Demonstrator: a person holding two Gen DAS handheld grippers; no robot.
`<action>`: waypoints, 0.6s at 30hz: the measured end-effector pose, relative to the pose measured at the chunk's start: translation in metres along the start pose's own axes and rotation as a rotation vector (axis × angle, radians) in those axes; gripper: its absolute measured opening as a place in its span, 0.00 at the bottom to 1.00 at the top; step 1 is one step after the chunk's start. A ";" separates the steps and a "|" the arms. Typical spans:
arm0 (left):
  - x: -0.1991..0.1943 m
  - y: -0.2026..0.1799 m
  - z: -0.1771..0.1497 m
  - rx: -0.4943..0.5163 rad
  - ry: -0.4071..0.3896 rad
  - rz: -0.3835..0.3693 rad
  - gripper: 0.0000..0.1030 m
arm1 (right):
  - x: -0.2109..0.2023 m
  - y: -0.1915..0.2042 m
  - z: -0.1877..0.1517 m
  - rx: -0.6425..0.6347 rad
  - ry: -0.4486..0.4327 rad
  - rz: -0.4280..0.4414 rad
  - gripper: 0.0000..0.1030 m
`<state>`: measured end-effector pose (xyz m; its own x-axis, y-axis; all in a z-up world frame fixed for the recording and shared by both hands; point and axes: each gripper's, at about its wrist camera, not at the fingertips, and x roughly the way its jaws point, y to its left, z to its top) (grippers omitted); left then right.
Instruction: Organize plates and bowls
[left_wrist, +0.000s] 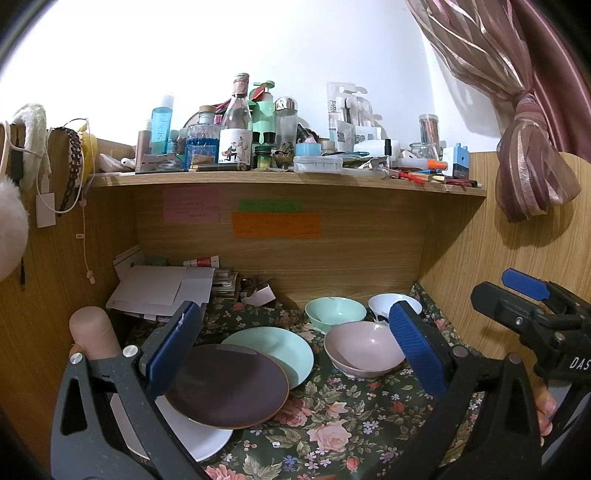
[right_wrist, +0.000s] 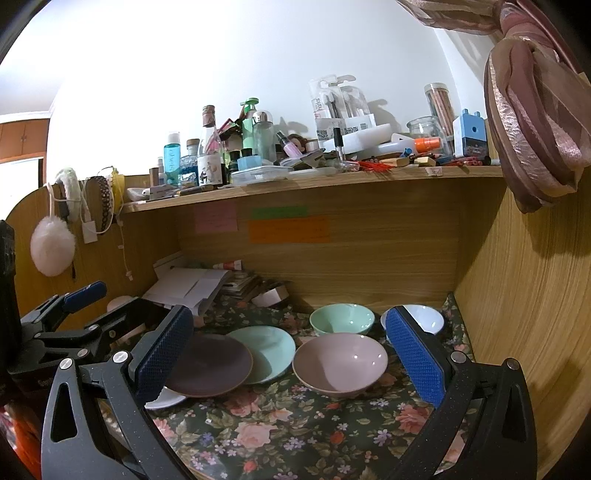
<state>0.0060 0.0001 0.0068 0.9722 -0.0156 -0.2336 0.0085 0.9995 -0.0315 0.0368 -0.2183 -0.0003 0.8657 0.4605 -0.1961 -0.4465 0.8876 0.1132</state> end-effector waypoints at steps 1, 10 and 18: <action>0.000 0.000 0.000 0.000 0.000 0.000 1.00 | 0.000 0.000 0.000 0.000 0.000 0.000 1.00; 0.004 0.000 0.002 -0.003 0.005 0.003 1.00 | 0.001 0.000 0.000 -0.003 0.001 0.003 1.00; 0.004 0.003 -0.001 -0.007 0.003 0.002 1.00 | 0.002 0.002 -0.001 -0.003 0.003 0.005 1.00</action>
<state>0.0094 0.0027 0.0045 0.9715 -0.0134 -0.2366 0.0046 0.9993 -0.0378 0.0376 -0.2155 -0.0014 0.8630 0.4648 -0.1981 -0.4513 0.8854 0.1113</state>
